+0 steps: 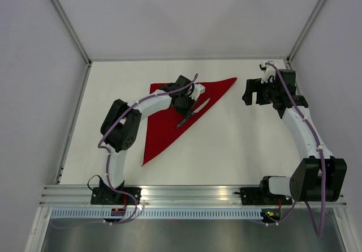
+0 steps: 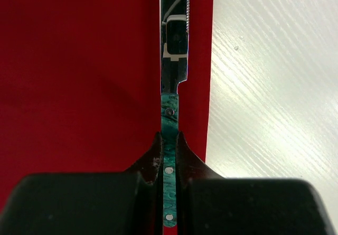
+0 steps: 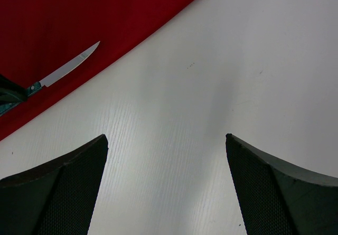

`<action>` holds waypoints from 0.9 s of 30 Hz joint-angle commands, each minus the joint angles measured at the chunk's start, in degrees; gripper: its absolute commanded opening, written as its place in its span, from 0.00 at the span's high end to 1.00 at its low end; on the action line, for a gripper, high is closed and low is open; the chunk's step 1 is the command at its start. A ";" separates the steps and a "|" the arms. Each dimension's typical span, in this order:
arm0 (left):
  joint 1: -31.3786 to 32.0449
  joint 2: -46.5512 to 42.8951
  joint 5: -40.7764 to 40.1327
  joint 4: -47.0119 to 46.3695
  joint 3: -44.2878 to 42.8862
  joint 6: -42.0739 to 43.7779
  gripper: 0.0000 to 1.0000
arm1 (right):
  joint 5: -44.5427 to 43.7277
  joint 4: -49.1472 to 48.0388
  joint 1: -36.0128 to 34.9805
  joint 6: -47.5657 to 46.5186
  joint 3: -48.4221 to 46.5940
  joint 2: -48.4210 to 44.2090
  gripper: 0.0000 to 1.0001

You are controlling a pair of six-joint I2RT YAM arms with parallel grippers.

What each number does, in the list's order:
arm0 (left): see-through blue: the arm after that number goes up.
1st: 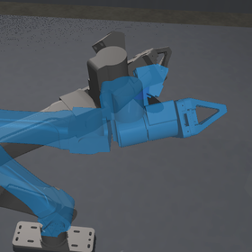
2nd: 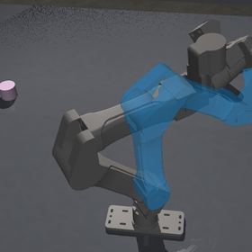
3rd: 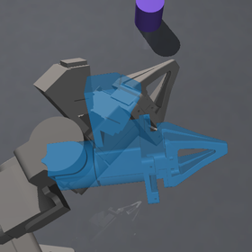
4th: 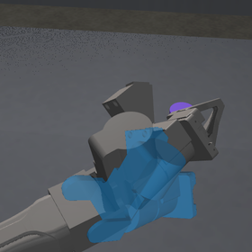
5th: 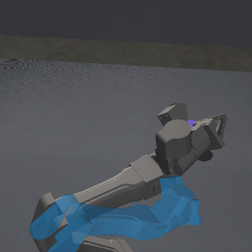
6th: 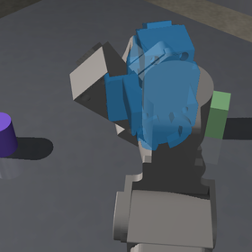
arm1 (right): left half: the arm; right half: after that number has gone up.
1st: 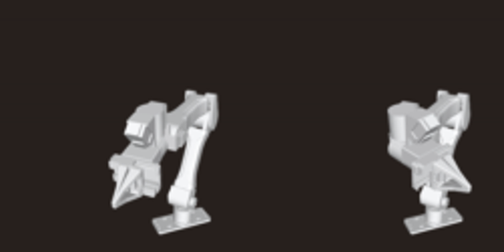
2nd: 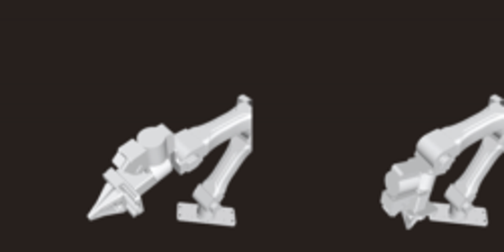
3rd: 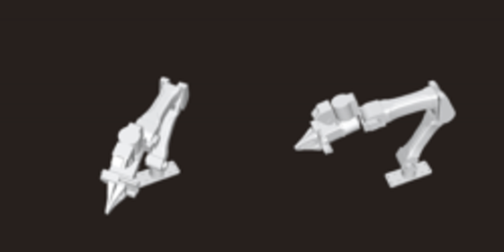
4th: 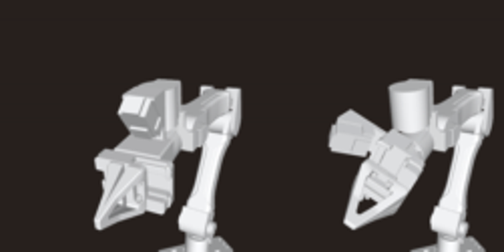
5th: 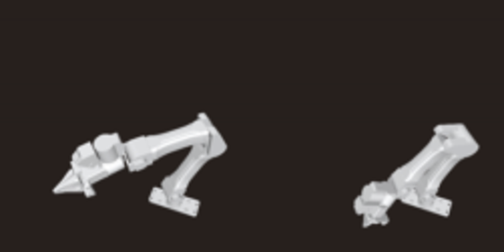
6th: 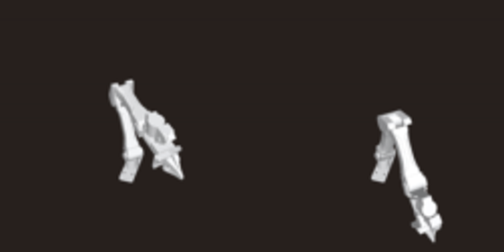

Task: Fold the napkin, place the utensils inside, and roll it up
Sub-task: Place the knife on the napkin.

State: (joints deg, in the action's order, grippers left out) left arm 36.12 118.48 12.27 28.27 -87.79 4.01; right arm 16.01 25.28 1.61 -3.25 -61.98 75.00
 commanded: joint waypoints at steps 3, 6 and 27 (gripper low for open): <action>-0.08 -0.09 -0.94 -2.96 0.69 -3.31 0.98 | -1.07 -1.11 -0.38 -0.27 -1.13 -0.12 0.03; -0.08 0.35 -0.24 -3.05 1.30 -3.40 0.98 | -1.07 -1.11 -0.46 -0.27 -1.13 -0.21 0.03; -0.08 1.32 2.05 -3.31 2.45 -3.40 0.98 | -1.42 -1.11 -0.55 -0.36 -1.13 0.06 0.03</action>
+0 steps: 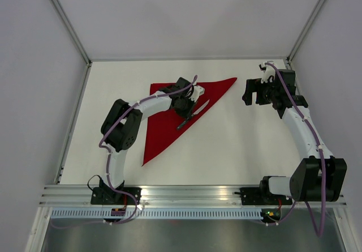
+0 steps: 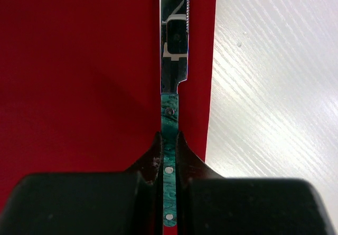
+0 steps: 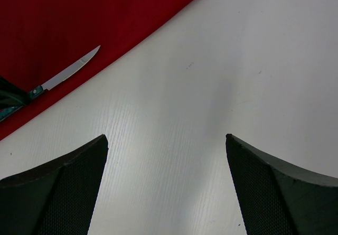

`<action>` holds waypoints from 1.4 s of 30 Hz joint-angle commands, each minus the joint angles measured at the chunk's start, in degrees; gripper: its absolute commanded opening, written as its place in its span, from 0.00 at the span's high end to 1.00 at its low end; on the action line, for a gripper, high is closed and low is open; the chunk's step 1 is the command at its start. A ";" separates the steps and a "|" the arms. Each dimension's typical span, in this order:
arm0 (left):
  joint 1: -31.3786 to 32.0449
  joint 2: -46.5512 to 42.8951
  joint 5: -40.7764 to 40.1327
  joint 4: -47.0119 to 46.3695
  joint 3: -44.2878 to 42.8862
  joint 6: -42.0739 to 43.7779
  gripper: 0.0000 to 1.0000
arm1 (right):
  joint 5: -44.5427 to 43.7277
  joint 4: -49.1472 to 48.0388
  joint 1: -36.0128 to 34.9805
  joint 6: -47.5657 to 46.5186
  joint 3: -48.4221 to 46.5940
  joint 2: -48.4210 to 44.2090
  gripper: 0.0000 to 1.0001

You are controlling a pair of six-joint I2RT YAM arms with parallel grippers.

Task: Fold the napkin, place the utensils inside, and roll it up
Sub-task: Place the knife on the napkin.

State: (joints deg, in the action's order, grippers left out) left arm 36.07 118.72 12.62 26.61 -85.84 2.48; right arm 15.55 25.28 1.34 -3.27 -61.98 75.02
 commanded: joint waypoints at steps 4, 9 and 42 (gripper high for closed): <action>0.05 0.99 1.97 -1.65 0.68 -1.69 0.96 | -0.96 -1.02 -0.38 -0.34 -1.13 0.03 0.03; 0.05 0.73 1.97 -1.65 0.59 -1.69 0.85 | -0.96 -1.02 -0.38 -0.34 -1.13 0.12 0.03; -18.93 -54.37 -14.55 6.51 2.09 -24.89 0.50 | -18.08 -15.86 -50.71 -7.00 1.42 11.01 0.16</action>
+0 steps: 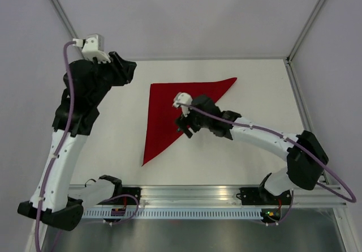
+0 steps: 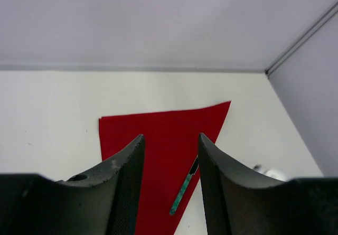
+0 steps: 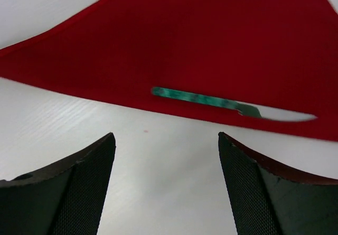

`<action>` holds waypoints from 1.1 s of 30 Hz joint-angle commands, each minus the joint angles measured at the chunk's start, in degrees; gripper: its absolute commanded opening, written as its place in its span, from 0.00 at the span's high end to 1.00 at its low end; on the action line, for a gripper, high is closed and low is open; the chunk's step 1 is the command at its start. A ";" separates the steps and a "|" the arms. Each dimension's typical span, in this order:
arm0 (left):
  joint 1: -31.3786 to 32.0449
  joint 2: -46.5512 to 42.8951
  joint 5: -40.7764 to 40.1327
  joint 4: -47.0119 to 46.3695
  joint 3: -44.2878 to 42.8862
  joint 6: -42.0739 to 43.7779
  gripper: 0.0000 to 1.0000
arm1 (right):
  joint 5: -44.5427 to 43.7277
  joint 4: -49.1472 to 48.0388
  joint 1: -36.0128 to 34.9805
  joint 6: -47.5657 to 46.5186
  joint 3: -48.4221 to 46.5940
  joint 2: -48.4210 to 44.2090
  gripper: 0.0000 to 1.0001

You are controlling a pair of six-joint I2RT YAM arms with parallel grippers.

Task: Fold the napkin, place the utensils inside, and roll it up
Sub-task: Place the knife on the napkin, then fold the napkin at the center of the board.

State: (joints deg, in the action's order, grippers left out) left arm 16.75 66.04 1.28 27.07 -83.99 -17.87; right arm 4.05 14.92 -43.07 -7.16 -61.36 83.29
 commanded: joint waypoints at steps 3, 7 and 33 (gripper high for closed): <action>0.39 -5.30 -6.02 9.40 -1.53 -4.89 0.49 | -11.06 -10.25 -16.06 -5.66 0.81 7.76 0.18; 0.39 -8.38 -8.13 12.47 -3.20 -5.07 0.48 | -15.03 -19.37 -26.60 -9.26 1.60 13.29 0.19; 0.30 -9.53 -9.89 16.44 -2.67 -3.58 0.50 | -27.96 -37.42 -38.49 -16.22 -5.43 35.10 0.22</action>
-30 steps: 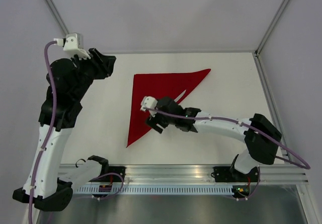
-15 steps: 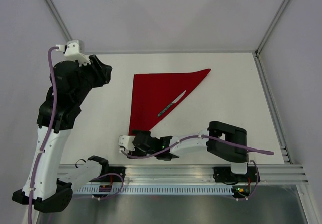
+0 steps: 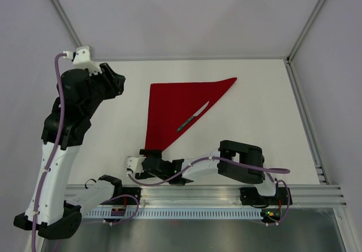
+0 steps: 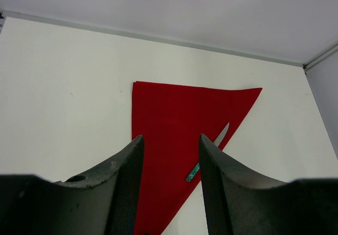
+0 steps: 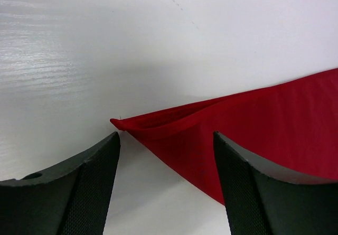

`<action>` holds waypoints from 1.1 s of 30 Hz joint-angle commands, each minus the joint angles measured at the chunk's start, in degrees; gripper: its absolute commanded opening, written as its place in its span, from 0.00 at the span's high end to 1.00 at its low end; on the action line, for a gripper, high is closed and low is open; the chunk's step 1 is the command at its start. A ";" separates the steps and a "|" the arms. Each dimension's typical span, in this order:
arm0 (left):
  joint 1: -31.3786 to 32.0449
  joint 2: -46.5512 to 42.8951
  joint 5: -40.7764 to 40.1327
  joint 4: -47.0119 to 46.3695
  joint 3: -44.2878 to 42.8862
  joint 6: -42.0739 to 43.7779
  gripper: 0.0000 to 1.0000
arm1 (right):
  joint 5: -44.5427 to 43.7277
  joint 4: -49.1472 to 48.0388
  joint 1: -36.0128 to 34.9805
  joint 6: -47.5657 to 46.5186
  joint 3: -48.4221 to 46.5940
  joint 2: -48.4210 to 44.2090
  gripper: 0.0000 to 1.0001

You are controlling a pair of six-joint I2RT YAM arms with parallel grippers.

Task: Fold the napkin, place the utensils inside, and roll it up
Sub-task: Fold the napkin at the center of the board.

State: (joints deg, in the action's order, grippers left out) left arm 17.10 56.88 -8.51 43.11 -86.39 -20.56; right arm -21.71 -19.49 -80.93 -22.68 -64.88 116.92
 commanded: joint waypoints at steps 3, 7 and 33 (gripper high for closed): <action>0.04 -0.11 0.42 0.39 -0.18 -0.71 0.50 | -2.89 -3.10 -0.73 -1.40 -2.27 2.17 0.28; 0.04 0.07 0.60 0.39 -0.01 -0.54 0.50 | -2.72 -3.01 -0.73 -2.11 -2.09 1.91 0.41; 0.04 4.81 4.90 -2.15 -0.62 -0.01 0.51 | 3.43 10.77 5.33 5.27 -6.84 -8.02 0.92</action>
State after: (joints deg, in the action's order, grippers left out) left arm 17.10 60.80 -6.13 43.05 -86.19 -20.53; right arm -19.70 -11.22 -78.59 -20.56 -69.23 113.30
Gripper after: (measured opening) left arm 0.498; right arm 0.087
